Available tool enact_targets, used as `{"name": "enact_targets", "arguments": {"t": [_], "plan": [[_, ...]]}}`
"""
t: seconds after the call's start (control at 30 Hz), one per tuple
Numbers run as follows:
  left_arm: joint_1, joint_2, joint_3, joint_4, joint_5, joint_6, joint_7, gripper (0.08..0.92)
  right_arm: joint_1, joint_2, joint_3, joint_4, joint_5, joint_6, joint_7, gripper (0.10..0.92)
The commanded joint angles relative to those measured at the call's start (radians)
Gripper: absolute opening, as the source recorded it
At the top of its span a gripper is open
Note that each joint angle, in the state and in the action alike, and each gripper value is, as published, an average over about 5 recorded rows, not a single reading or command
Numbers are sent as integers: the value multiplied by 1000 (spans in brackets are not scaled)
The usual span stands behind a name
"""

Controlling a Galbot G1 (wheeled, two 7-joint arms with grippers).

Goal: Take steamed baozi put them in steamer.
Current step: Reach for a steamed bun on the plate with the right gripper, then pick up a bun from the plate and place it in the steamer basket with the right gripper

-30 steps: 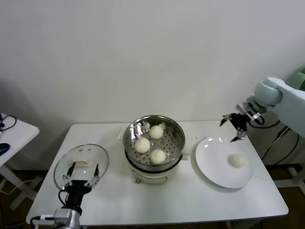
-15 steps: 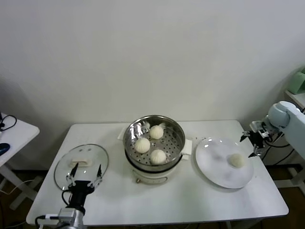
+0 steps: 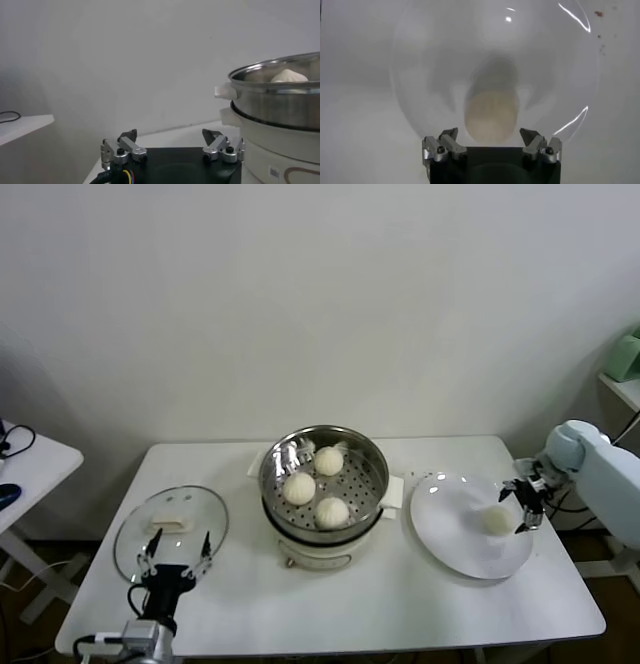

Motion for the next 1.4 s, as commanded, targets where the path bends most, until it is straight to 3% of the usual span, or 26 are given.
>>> {"name": "enact_targets", "arguments": {"t": [0.03,0.57,0.83,0.97,1.23,1.4], "plan": [[1,-2,1,4,4,-1,0,823,-21,59,22,-62,-29,5,3,823],[3,-6,3,7,5,-3,-1,823,-24,73,31,-83,-39,7,15,817],[2,-5,8,8,8,-1,-1,823,-14,70,13,-84,-20,5,18,672],[-3,-2,11,7,10,2,-1,823,4,66,-10,-81,16,-3,18,649],[-2,-3,14,4,10,0,-2,823,145,54,-169,-77,197,-38,12,645],[0,-2,14,4,11,-3,-2,823,378,75,-420,-86,458,-104,7,645]]}}
